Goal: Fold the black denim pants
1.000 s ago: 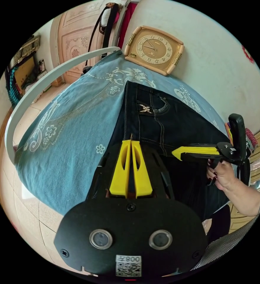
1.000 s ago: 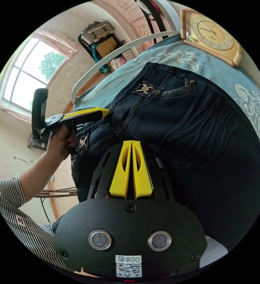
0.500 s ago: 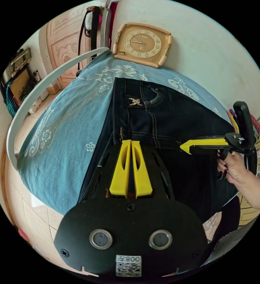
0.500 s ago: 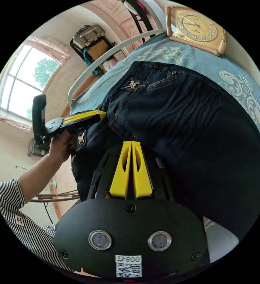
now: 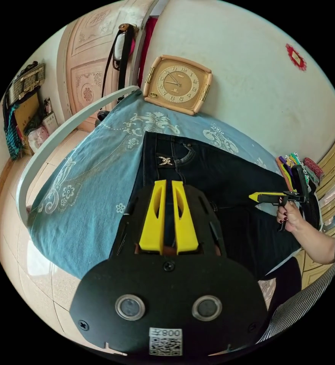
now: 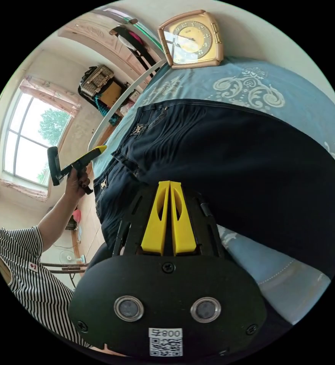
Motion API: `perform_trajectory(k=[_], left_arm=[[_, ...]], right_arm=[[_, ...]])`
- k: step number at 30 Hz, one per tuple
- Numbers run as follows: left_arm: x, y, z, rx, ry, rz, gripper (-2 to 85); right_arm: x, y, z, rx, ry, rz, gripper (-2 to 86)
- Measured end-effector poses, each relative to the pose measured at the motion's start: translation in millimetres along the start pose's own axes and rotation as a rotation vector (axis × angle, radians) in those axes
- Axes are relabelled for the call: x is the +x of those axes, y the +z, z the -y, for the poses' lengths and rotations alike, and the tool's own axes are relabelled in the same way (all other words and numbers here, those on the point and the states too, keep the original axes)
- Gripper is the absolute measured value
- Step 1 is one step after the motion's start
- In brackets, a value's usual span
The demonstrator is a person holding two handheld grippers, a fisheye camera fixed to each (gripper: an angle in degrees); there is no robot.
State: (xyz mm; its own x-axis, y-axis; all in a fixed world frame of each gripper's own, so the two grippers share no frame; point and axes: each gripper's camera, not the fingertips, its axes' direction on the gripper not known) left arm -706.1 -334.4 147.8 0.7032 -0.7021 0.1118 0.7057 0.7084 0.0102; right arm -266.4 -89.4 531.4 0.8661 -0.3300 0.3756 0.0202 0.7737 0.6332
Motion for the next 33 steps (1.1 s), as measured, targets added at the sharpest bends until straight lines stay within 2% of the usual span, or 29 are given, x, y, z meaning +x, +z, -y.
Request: perform_trajectory(k=[6,12,17,23,28,33], left_arm=[[24.7,45.5,84.8,-0.047,0.112,-0.014,6.2],[48.2,114.1,196.3,-0.169,0.171,0.019,8.2],[88.4,170.3,286.6,-0.306,0.346,0.150,10.2],[135.0,231.6,346.9,-0.470,0.577,0.301,10.2],[146.6,250.0,377.0,-0.496,0.655,0.182,6.5],[148.8,254.4,398.6,-0.478,0.655,0.125,4.0]], right_arm=[[33.5,-39.5,28.6,0.065,-0.032,-0.085,1.3],[41.9,-53.7,83.8,0.039,-0.154,-0.198,4.7],[45.1,-54.4,125.4,-0.021,-0.233,-0.284,6.3],[45.7,-47.7,164.6,-0.111,-0.325,-0.352,8.2],[46.3,-13.4,183.6,-0.300,-0.379,-0.403,9.3],[38.1,-13.9,189.3,-0.297,-0.402,-0.421,9.0]])
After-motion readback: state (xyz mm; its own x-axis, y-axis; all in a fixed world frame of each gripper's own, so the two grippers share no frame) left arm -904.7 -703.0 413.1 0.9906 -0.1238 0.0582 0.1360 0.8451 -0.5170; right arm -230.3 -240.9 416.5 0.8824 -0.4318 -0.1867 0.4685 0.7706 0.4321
